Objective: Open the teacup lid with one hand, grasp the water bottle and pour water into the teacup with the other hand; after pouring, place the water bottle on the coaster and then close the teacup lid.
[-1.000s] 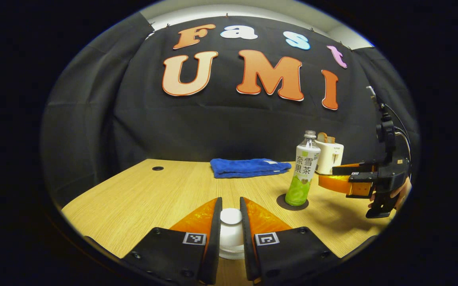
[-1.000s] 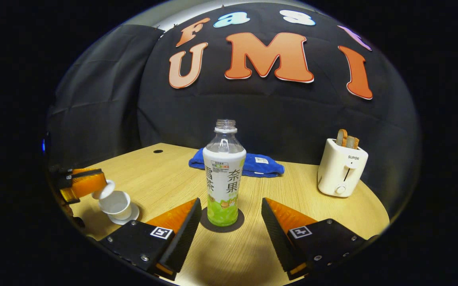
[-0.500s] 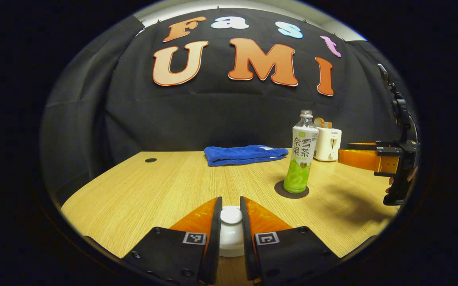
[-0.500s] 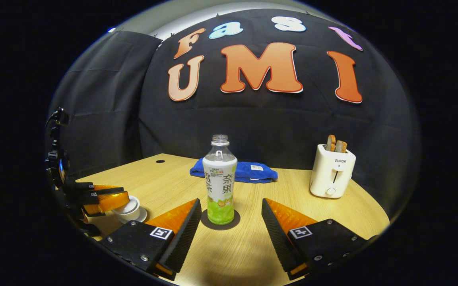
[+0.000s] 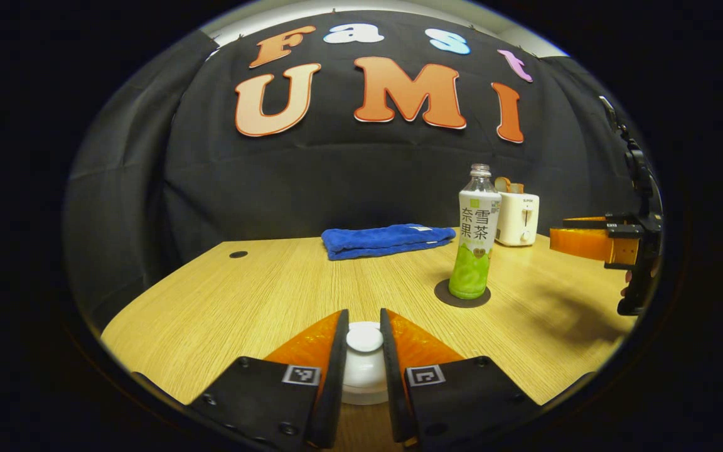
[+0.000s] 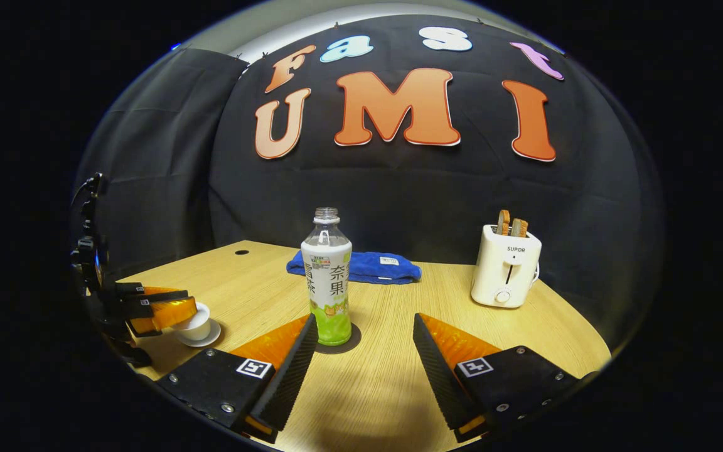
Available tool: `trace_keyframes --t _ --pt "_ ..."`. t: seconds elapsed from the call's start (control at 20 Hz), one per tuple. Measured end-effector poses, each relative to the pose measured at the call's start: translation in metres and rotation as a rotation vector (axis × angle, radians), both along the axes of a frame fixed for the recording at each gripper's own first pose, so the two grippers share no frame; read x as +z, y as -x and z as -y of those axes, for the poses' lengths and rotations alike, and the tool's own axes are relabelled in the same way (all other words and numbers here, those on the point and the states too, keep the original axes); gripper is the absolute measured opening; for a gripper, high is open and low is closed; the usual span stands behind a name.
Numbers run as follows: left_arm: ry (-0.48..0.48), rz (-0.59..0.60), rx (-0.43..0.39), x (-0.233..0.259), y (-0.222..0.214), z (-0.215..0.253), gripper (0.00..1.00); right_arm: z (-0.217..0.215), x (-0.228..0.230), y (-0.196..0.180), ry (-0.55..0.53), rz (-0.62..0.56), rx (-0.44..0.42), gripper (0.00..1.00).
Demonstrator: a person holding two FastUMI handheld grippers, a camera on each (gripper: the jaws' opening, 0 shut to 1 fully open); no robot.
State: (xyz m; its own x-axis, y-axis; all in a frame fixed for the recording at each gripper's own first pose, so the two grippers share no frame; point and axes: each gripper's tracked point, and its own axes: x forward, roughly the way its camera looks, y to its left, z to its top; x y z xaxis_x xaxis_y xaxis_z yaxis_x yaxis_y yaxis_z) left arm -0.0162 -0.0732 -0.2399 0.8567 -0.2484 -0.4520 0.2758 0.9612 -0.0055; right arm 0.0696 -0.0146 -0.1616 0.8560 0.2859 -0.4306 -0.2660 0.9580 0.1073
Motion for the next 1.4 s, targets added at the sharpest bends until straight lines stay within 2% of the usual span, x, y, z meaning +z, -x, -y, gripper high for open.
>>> trace_keyframes --t 0.15,0.3,0.35,0.4,0.45,0.5,0.8,0.95,1.0,1.1,1.4 --pt "0.003 0.019 -0.016 0.006 0.001 0.002 0.56 0.006 0.0 0.001 0.01 0.003 -0.016 0.92" --pt "0.003 0.073 0.009 0.024 -0.002 -0.002 0.79 0.008 0.007 0.004 0.006 0.017 -0.023 0.92" --pt "0.001 0.096 0.02 0.032 -0.003 -0.004 0.82 0.009 0.01 0.004 0.004 0.025 -0.027 0.92" --pt "0.003 0.119 0.029 0.041 -0.004 -0.005 0.91 0.009 0.014 0.006 0.002 0.036 -0.03 0.92" --pt "0.008 0.143 0.037 0.049 -0.006 -0.005 0.88 0.011 0.019 0.007 0.0 0.048 -0.037 0.92" --pt "0.016 0.165 0.044 0.06 -0.006 -0.004 0.93 0.012 0.025 0.007 -0.002 0.066 -0.045 0.92" --pt "0.059 0.288 0.07 0.127 -0.007 -0.003 0.94 0.03 0.077 0.009 -0.019 0.192 -0.113 0.92" --pt "0.08 0.339 0.097 0.155 -0.005 -0.006 0.94 0.034 0.106 0.017 -0.021 0.258 -0.121 0.92" --pt "0.09 0.351 0.102 0.162 -0.005 -0.006 0.9 0.036 0.113 0.02 -0.017 0.275 -0.122 0.92" --pt "0.108 0.364 0.11 0.174 -0.004 -0.006 0.94 0.038 0.125 0.025 -0.008 0.304 -0.123 0.91" --pt "0.114 0.404 0.135 0.209 0.0 -0.013 0.95 0.041 0.139 0.035 -0.001 0.323 -0.144 0.92"
